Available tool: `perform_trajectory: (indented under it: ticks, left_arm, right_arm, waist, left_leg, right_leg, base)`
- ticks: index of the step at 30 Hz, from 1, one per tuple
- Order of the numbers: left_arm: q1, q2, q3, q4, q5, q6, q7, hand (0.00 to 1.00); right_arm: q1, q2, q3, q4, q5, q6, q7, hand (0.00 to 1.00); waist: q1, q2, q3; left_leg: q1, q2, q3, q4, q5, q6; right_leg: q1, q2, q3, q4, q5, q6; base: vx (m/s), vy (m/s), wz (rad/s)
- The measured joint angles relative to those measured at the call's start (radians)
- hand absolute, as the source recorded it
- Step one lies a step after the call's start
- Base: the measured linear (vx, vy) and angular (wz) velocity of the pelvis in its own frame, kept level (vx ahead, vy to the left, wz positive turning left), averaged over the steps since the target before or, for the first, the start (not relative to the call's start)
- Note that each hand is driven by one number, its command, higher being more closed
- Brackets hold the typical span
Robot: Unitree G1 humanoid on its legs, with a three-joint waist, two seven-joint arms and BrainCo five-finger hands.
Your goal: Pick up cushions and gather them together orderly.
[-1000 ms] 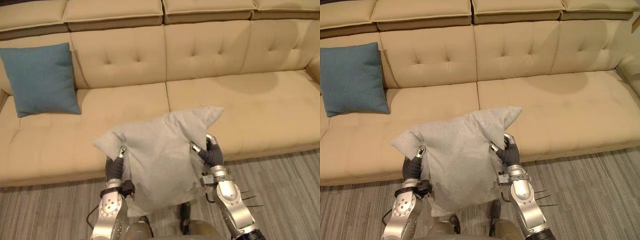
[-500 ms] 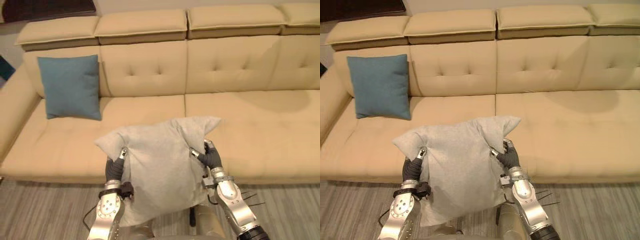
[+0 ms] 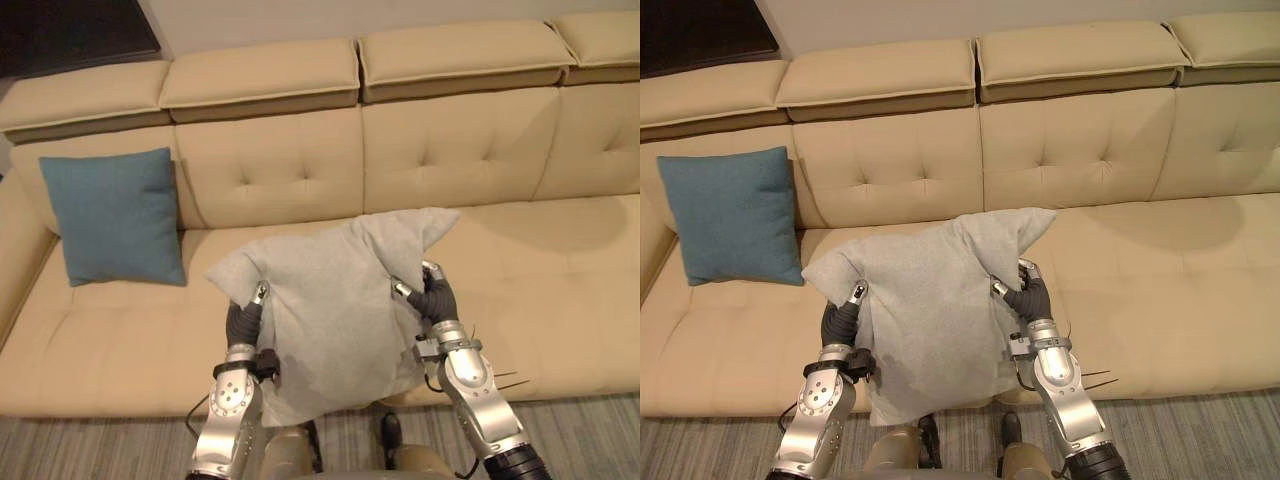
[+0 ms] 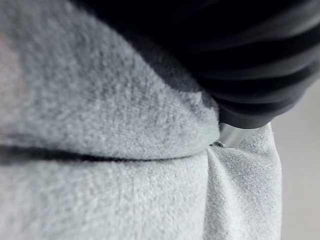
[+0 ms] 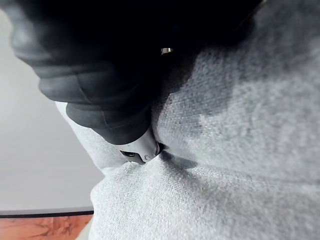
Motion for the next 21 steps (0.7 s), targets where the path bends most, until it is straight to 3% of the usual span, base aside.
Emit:
perform_trajectory:
  ticks: [4, 7, 10, 12, 15, 16, 21]
  left_arm:
    - [-0.015, 0.009, 0.006, 0.000, 0.020, 0.000, 0.027, 1.00]
    - [-0.125, 0.042, 0.006, 0.002, 0.046, 0.003, 0.089, 1.00]
    - [-0.370, 0.086, 0.008, 0.067, 0.064, 0.003, 0.156, 1.00]
    - [-0.594, 0.120, 0.013, 0.150, 0.090, 0.003, 0.223, 1.00]
    - [-0.762, 0.149, 0.027, 0.223, 0.138, 0.004, 0.283, 1.00]
    - [-0.868, 0.165, 0.039, 0.277, 0.168, 0.007, 0.307, 1.00]
    - [-1.270, 0.239, 0.042, 0.507, 0.219, 0.022, 0.350, 1.00]
  right_arm:
    - [-0.032, 0.037, -0.006, 0.000, -0.031, 0.000, -0.024, 1.00]
    - [-0.168, 0.056, -0.010, 0.052, -0.085, 0.000, -0.097, 1.00]
    - [-0.416, 0.055, -0.052, 0.178, -0.119, 0.000, -0.179, 1.00]
    - [-0.605, 0.056, -0.099, 0.254, -0.142, 0.000, -0.248, 1.00]
    - [-0.763, 0.055, -0.140, 0.330, -0.174, 0.000, -0.314, 1.00]
    - [-0.865, 0.051, -0.169, 0.382, -0.201, 0.000, -0.346, 1.00]
    - [-1.218, 0.000, -0.249, 0.549, -0.273, 0.003, -0.438, 1.00]
  waist:
    - [0.006, -0.002, 0.000]
    - [0.006, -0.013, 0.004]
    - [0.018, -0.024, 0.028]
    - [0.030, -0.032, 0.079]
    - [0.031, -0.038, 0.102]
    - [0.032, -0.039, 0.137]
    - [0.026, -0.045, 0.237]
  left_leg:
    - [0.052, -0.040, 0.036, -0.085, 0.019, 0.019]
    - [0.024, -0.047, 0.041, -0.104, 0.033, 0.017]
    - [-0.080, -0.029, 0.036, -0.077, 0.061, 0.015]
    - [-0.157, -0.009, 0.021, -0.040, 0.074, 0.009]
    - [-0.217, 0.000, 0.016, -0.035, 0.093, 0.009]
    - [-0.234, 0.001, 0.006, -0.037, 0.099, 0.004]
    - [-0.331, -0.004, -0.016, -0.090, 0.185, 0.009]
  right_leg:
    - [0.003, -0.029, 0.030, -0.005, -0.004, 0.007]
    - [-0.021, -0.037, 0.038, -0.036, 0.013, 0.025]
    - [-0.108, -0.026, 0.037, -0.045, 0.057, 0.018]
    - [-0.164, -0.009, 0.029, -0.043, 0.082, 0.010]
    - [-0.227, -0.002, 0.023, -0.024, 0.086, 0.008]
    - [-0.249, 0.002, 0.019, -0.010, 0.088, 0.007]
    - [-0.364, 0.004, -0.008, 0.006, 0.113, -0.003]
  base:
    - [0.04, 0.101, -0.12]
    - [-0.02, 0.017, -0.09]
    - [-0.12, -0.046, -0.02]
    - [-0.19, -0.088, 0.03]
    - [-0.16, -0.083, 0.05]
    - [-0.14, -0.077, 0.09]
    - [-0.12, -0.075, 0.15]
